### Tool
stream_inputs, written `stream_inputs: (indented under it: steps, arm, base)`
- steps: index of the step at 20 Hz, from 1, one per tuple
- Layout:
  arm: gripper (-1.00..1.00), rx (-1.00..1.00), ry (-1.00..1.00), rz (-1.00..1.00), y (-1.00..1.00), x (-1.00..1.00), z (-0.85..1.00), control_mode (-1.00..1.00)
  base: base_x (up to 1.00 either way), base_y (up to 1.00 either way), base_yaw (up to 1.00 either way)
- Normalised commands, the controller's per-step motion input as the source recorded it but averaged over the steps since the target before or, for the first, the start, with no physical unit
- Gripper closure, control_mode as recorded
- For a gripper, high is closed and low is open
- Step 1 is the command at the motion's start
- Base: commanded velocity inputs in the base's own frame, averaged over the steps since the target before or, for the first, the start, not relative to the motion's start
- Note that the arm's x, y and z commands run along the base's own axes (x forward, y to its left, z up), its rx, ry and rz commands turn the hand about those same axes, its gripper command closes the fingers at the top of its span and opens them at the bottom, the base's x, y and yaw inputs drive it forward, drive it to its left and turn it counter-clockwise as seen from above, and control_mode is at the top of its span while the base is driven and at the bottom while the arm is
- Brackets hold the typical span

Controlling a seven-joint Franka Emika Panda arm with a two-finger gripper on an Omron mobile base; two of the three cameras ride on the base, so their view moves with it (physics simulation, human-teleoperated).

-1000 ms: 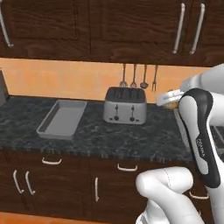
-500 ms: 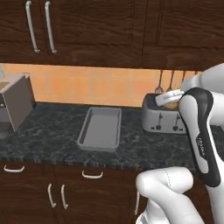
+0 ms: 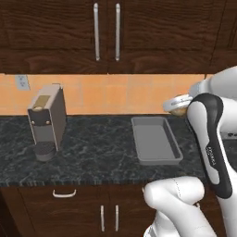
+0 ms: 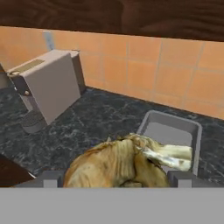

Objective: Place one onion and one fish in each tupperware on the nearby counter, to pack two identical lunches.

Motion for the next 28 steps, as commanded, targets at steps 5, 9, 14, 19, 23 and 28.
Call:
stream_inputs:
  steps: [5, 9, 14, 19, 23, 28]
  arm:
    - [1.00, 0.00, 0.00, 0.00, 0.00, 0.00, 0.00, 1.00]
    - [1.00, -0.02, 0.03, -0.08, -0.13, 0.00, -0.28, -1.00]
    - [1.00, 0.00, 0.12, -0.05, -0.87, 0.13, -0.70, -1.00]
    - [1.00, -0.01, 0.19, -0.04, -0.84, 0.62, -0.97, -1.00]
    - [1.00, -0.03, 0.21, -0.01, -0.06, 1.00, -0.96, -1.00]
    - [1.00, 0.00, 0.02, 0.00, 0.00, 0.99, -0.81, -1.00]
  base:
    - [0.06, 0.70, -0.41]
    - [0.00, 0.03, -0.15]
    - [0.00, 0.00, 0.00]
    - [0.00, 0.00, 0.00]
    - [0.00, 0.00, 0.00]
    - [0.00, 0.00, 0.00]
